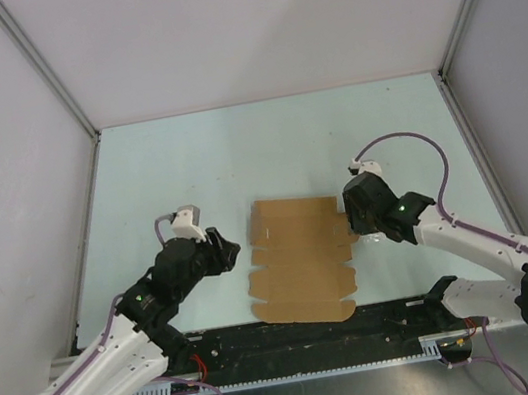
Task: Fold the paper box
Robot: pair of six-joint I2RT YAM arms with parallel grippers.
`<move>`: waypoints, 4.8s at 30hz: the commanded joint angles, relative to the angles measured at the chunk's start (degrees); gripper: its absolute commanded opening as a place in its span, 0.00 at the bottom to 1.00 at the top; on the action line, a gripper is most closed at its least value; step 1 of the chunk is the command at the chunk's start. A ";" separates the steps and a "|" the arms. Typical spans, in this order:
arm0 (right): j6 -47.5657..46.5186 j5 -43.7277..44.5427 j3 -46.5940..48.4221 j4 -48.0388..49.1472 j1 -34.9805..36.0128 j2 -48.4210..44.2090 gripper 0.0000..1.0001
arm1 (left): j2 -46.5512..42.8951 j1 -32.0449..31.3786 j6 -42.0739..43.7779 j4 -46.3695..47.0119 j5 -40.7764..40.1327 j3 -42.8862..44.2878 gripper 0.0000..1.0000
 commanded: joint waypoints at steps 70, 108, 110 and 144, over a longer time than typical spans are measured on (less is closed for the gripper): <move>23.10 -12.16 -15.76 17.86 0.41 -1.09 0.62 | 38.85 0.56 -2.08 44.57 13.18 -9.47 0.57; 27.14 -16.38 -15.85 23.32 3.58 -2.59 0.61 | 35.94 -3.57 -5.86 43.96 22.67 -6.22 0.56; 27.14 -16.38 -15.76 23.14 3.66 -2.76 0.61 | 36.12 -4.10 -6.04 43.87 22.50 -6.30 0.56; 27.05 -14.53 -15.76 21.29 4.37 -4.08 0.61 | 22.24 -7.00 -6.92 28.32 17.40 -9.55 0.59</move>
